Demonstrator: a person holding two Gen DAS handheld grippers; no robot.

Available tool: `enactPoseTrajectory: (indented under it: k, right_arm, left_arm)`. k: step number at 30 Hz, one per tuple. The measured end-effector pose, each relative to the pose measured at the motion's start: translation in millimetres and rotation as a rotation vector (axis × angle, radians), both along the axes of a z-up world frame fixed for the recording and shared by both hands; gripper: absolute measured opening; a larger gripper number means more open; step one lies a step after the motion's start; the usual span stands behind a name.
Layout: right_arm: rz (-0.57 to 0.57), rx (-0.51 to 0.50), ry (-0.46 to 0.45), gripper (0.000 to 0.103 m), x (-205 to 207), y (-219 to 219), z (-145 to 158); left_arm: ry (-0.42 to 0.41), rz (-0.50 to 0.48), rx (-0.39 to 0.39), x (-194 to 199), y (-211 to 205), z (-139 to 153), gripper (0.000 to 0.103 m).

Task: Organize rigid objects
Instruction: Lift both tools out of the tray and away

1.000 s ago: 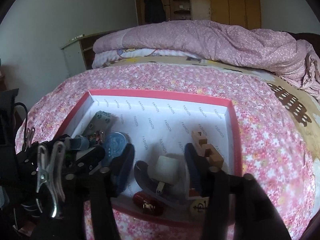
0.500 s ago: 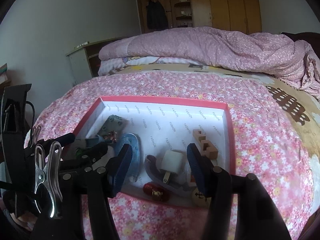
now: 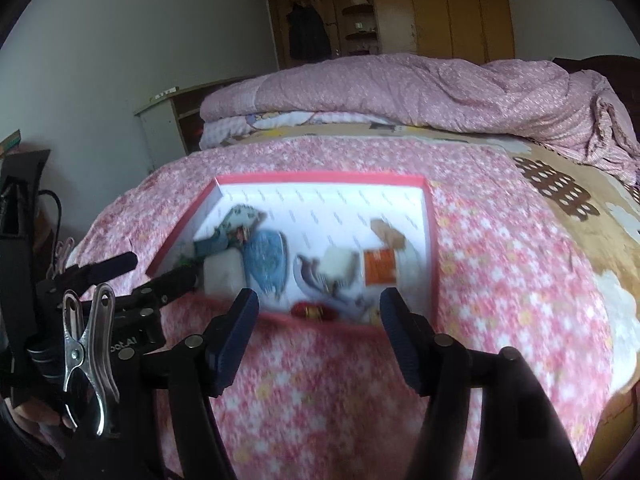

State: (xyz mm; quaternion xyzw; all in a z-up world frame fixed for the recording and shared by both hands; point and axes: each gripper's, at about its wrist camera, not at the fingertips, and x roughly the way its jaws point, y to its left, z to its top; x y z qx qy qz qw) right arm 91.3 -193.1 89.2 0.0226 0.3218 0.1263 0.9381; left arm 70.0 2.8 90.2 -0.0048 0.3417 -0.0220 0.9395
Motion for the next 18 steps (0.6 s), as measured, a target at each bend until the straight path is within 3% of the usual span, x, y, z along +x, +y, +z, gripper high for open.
enactPoseTrajectory:
  k: [9,18]
  right_arm:
    - [-0.041,0.019,0.098,0.066,-26.0,-5.4,-24.6]
    - [-0.081,-0.018,0.175,0.066,-26.4,-4.1,-53.8]
  left_arm:
    - [0.067,-0.015,-0.003,-26.8,-4.2,-16.1,0.088]
    - [0.114,0.022,0.039,-25.8,-1.6,-40.5,0.088]
